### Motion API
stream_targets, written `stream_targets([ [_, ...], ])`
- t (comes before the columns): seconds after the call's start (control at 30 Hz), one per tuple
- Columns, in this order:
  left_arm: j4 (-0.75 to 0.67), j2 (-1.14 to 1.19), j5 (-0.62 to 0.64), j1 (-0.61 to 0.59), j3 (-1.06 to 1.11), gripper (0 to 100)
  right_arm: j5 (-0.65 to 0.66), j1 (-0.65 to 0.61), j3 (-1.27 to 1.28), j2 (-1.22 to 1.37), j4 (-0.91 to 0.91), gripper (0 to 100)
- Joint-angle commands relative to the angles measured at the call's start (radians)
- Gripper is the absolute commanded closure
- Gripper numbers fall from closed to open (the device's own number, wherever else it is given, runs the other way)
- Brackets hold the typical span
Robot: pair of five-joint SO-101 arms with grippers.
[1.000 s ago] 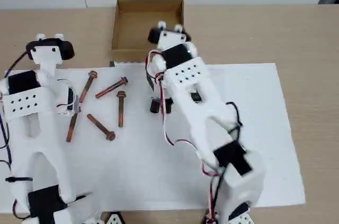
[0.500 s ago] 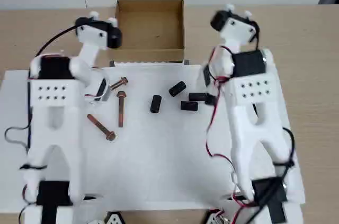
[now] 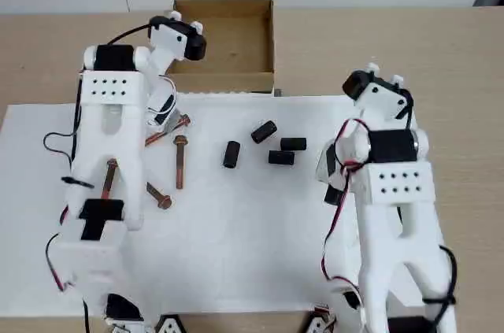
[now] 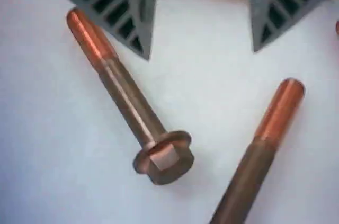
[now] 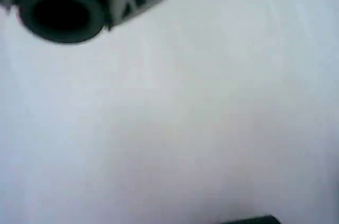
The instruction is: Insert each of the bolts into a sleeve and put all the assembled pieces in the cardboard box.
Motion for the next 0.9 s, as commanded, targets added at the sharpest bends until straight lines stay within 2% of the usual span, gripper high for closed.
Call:
stream_targets([
  [0.0,0.029,0.044,-0.038,0.005,-0.067,88,0.012,0.007,0.028,-0.059,-0.018,99.5],
  [0.63,0.028,0.44,-0.08,0.003,-0.426,88,0.011,0.007,0.077,-0.102,-0.016,99.5],
  [0.87,0.028,0.523,-0.08,0.006,-0.45,88,0.011,0.007,0.077,-0.096,-0.016,99.5],
])
